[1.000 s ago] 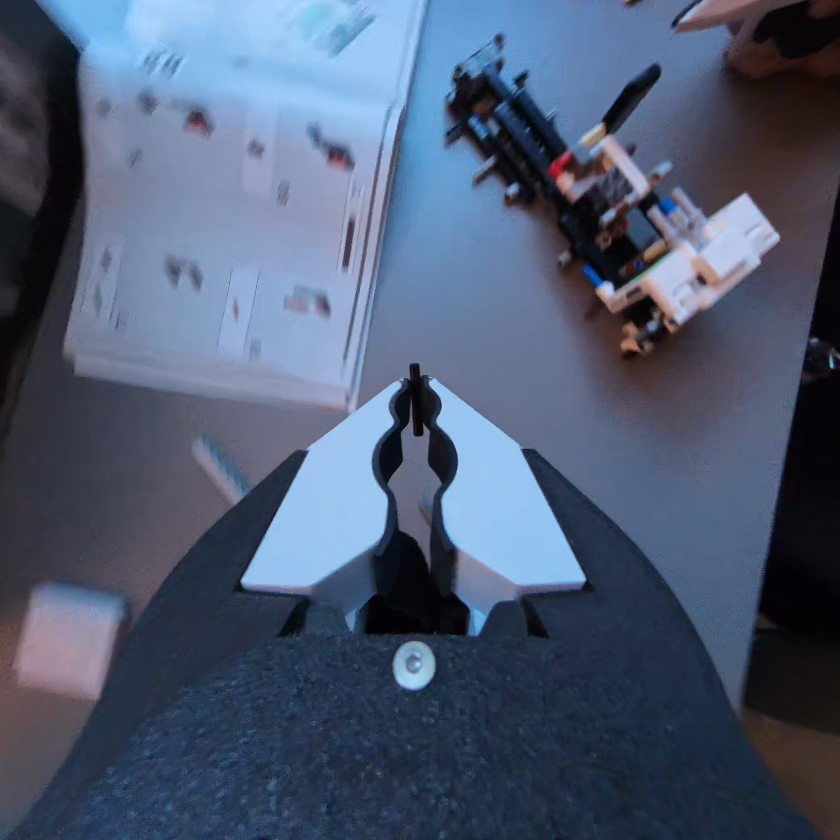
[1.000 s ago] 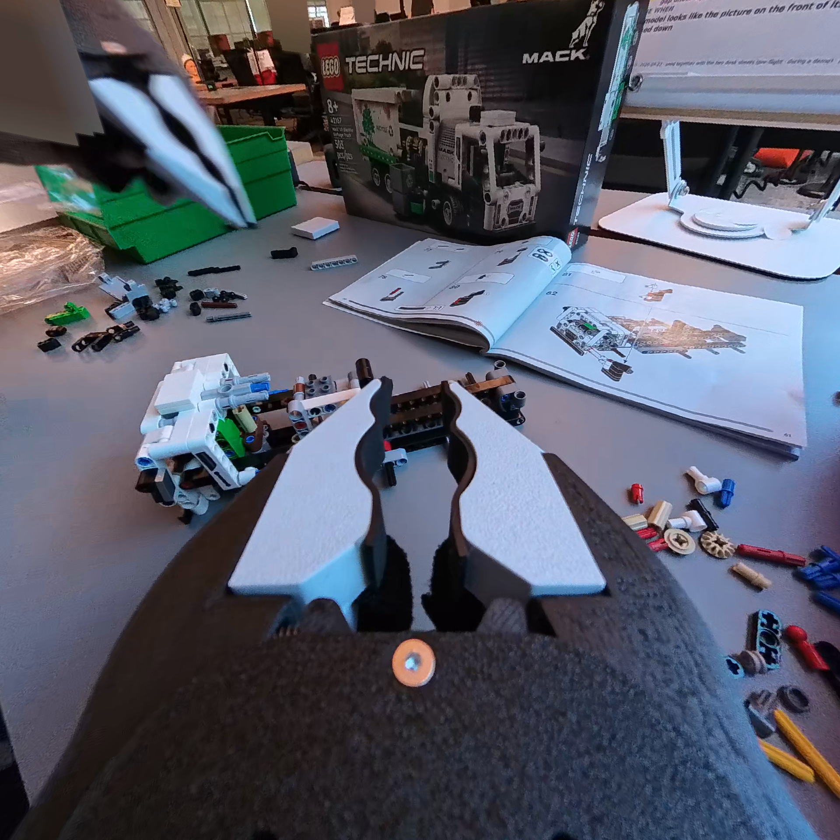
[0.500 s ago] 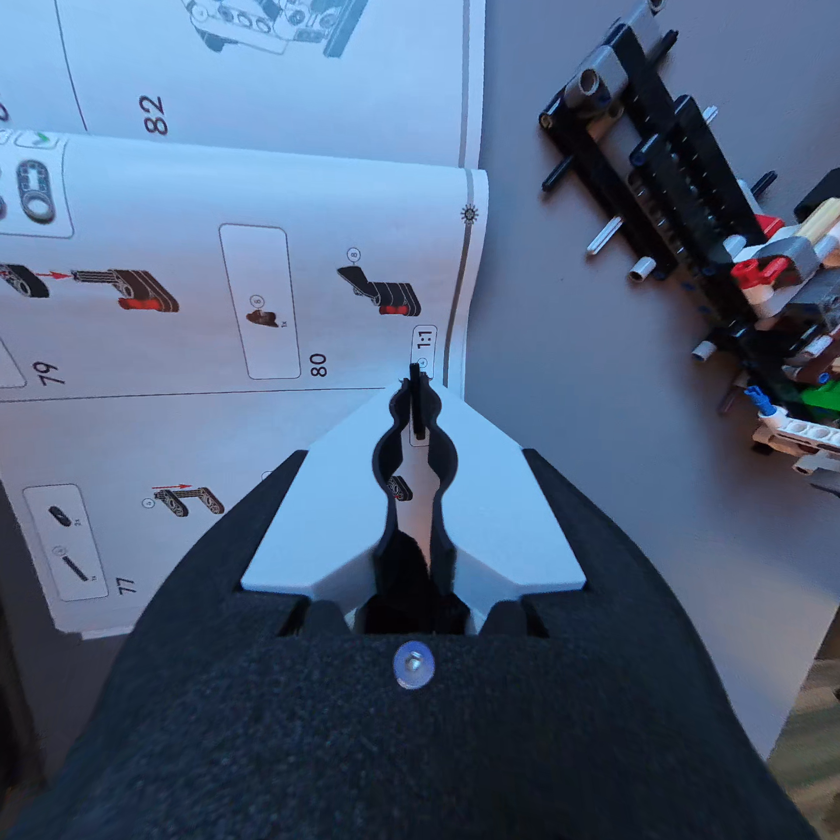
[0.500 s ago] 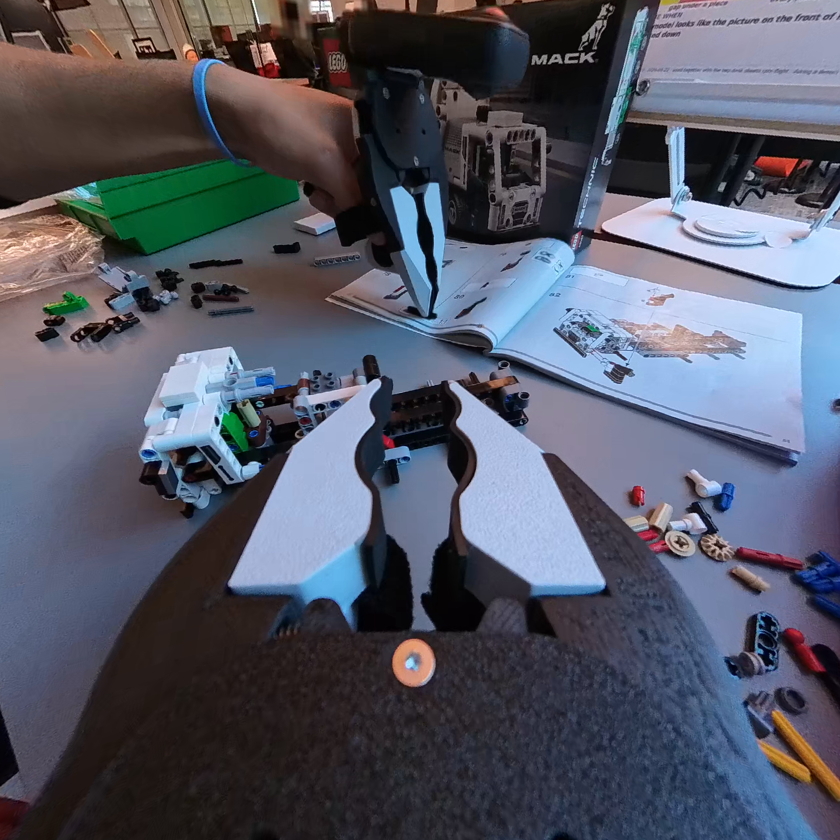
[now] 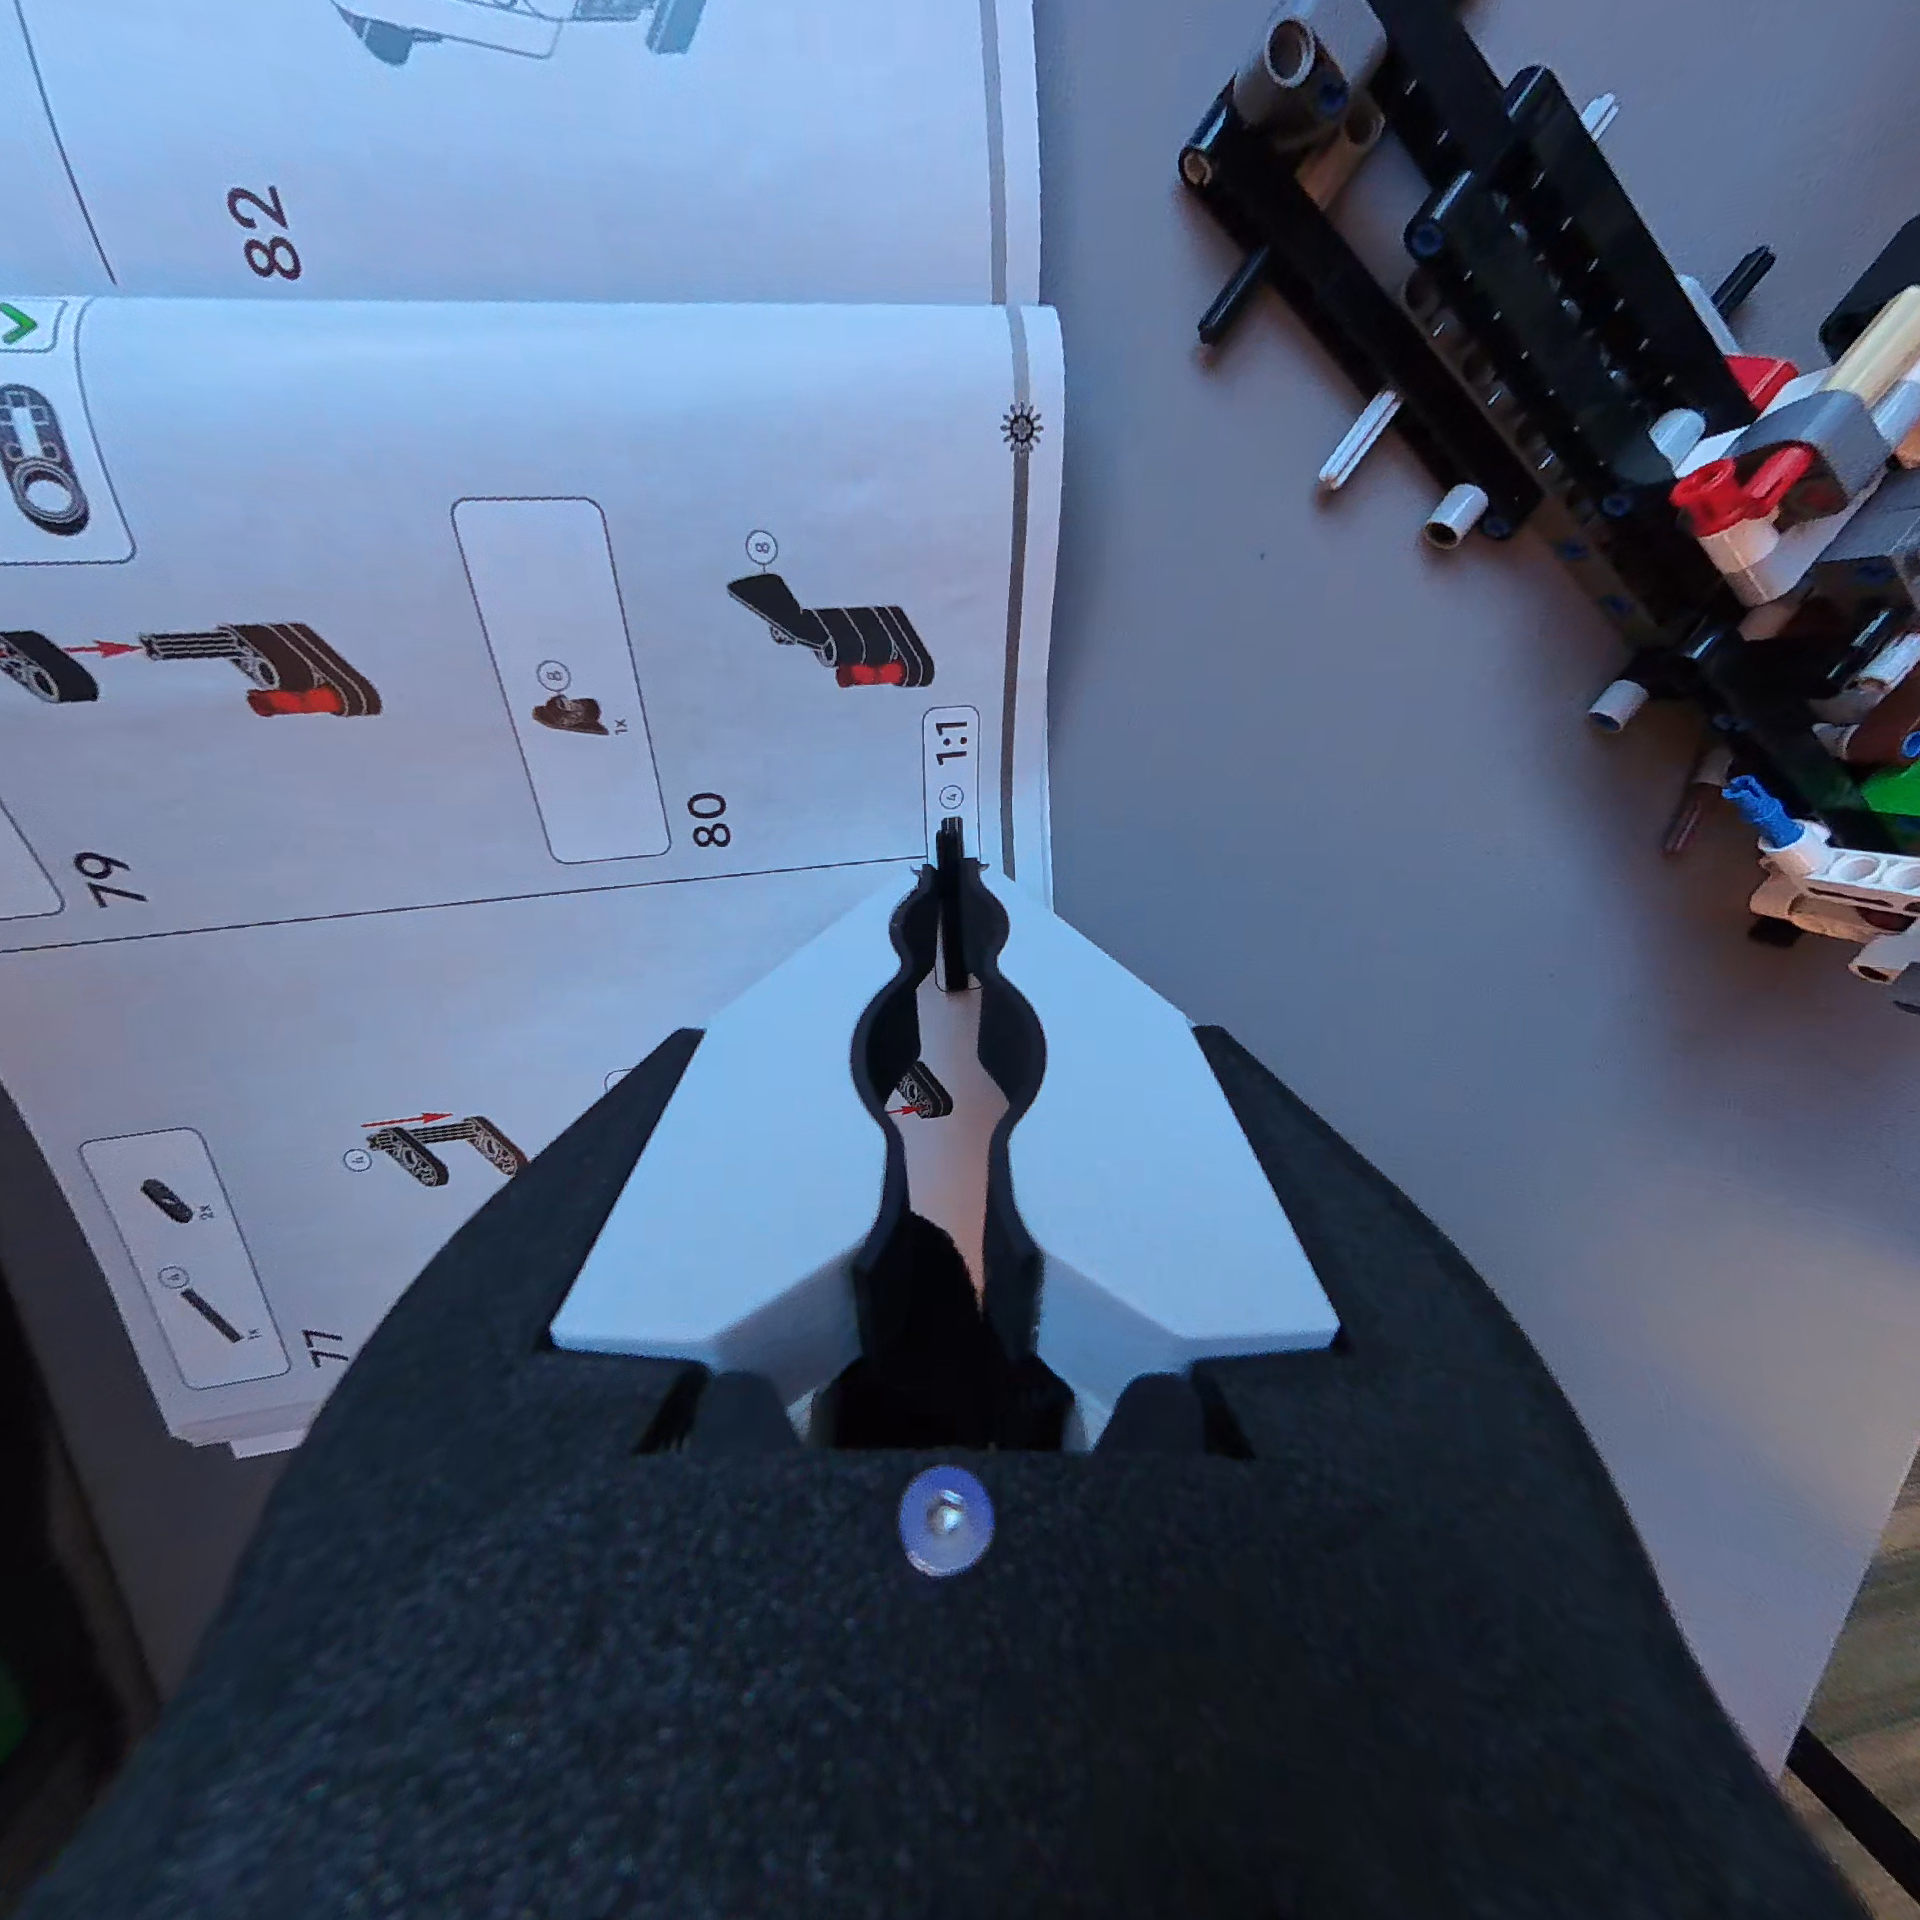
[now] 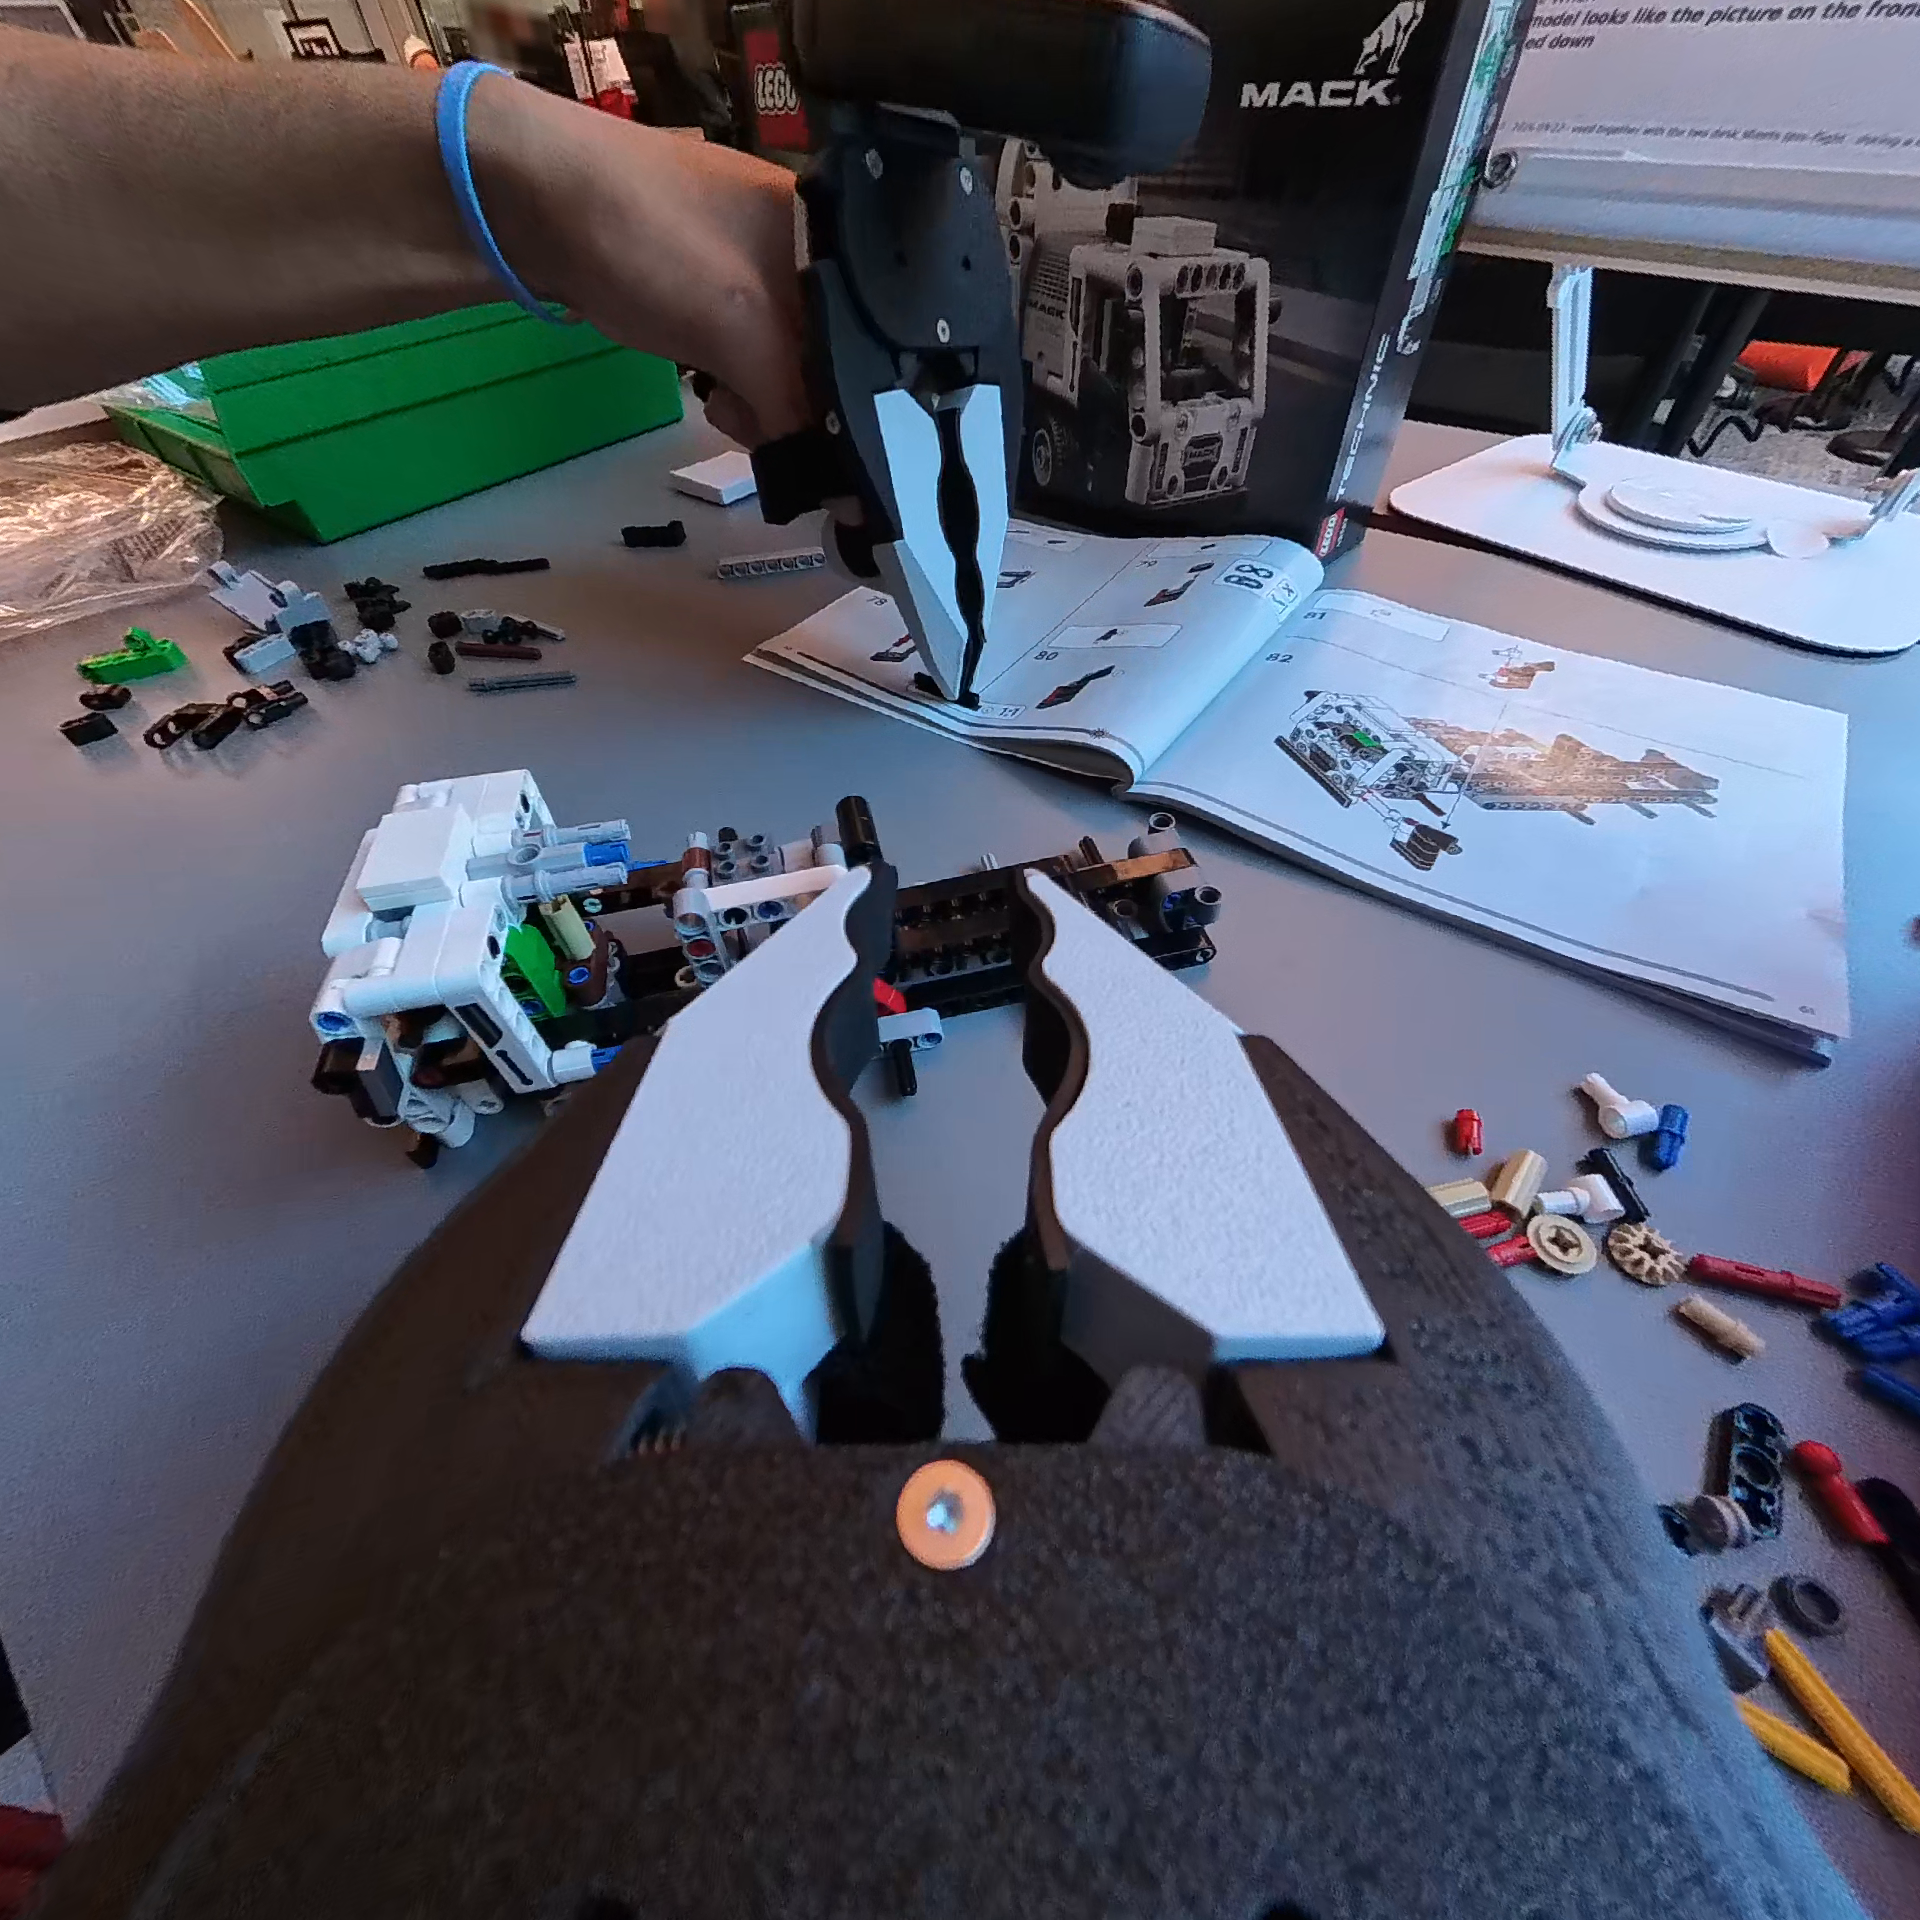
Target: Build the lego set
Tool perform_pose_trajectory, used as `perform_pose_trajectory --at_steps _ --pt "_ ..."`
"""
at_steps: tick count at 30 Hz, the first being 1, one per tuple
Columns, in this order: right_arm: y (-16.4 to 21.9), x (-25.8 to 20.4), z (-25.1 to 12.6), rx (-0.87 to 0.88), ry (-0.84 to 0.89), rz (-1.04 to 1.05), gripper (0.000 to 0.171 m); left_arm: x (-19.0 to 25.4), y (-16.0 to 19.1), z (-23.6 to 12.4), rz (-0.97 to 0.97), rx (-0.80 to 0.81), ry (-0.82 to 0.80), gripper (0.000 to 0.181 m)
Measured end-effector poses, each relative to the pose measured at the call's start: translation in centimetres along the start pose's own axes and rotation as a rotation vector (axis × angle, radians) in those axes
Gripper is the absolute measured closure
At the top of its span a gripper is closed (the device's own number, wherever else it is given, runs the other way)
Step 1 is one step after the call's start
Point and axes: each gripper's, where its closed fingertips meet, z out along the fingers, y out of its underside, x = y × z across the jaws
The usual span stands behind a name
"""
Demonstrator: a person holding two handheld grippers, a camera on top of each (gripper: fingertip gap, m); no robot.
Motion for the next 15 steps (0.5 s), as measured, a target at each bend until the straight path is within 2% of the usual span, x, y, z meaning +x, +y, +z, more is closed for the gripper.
perform_pose_trajectory --at_steps 1,15 --pt "0.01 -0.02 0.01 -0.001 0.000 -0.002 0.150 0.03 -0.04 0.00 -0.003 0.001 0.001 0.179" --pt "0.03 -0.17 0.01 -0.002 -0.001 -0.013 0.150 0.18 -0.55 0.22 -0.002 0.006 0.024 0.179"
